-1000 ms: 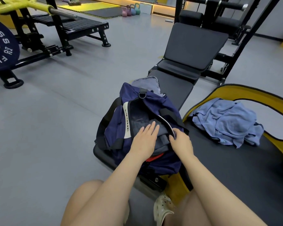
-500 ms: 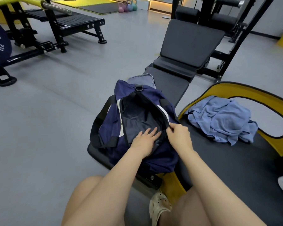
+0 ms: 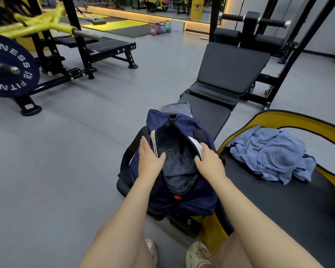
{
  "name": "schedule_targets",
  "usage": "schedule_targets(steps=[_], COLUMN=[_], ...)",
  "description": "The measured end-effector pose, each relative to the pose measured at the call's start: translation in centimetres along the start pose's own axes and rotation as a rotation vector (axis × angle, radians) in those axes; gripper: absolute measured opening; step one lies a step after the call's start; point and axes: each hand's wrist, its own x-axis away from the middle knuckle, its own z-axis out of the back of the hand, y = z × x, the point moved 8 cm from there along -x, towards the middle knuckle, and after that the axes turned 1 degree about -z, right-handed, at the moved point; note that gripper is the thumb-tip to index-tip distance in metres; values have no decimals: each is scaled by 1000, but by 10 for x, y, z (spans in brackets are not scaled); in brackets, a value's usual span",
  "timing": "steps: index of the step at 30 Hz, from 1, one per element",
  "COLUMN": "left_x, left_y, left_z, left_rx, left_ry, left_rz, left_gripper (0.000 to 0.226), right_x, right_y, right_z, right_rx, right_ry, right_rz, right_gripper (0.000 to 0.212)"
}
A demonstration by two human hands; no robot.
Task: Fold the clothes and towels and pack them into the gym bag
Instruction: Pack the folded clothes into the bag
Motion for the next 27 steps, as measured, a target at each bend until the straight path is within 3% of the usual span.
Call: schedule_targets(steps=[3,6,10,16,27], left_x=[-2,-8,-18,-33,-58], left_y=[1,10,31,66,174], left_z=[-19,-24,-21,-10,28], left_rx=[-79,-308,-594,-628,-633], left_ry=[-164,-186,-192,-157,-83], left_rz=[-34,-32,-130,-255,-488], left_gripper=[92,86,90,80,67], right_x=[-7,-13,-23,-34,-56], right_y=[-6,-11,-16,-34,-82], right_z=[-10,-10,3,20,95], right_rx=[-61,31,-114,-461,-676], right_ry=[-29,36,102,206,441], right_rz=[31,44,-12,-101,-58], right_gripper=[44,34,36,40,38])
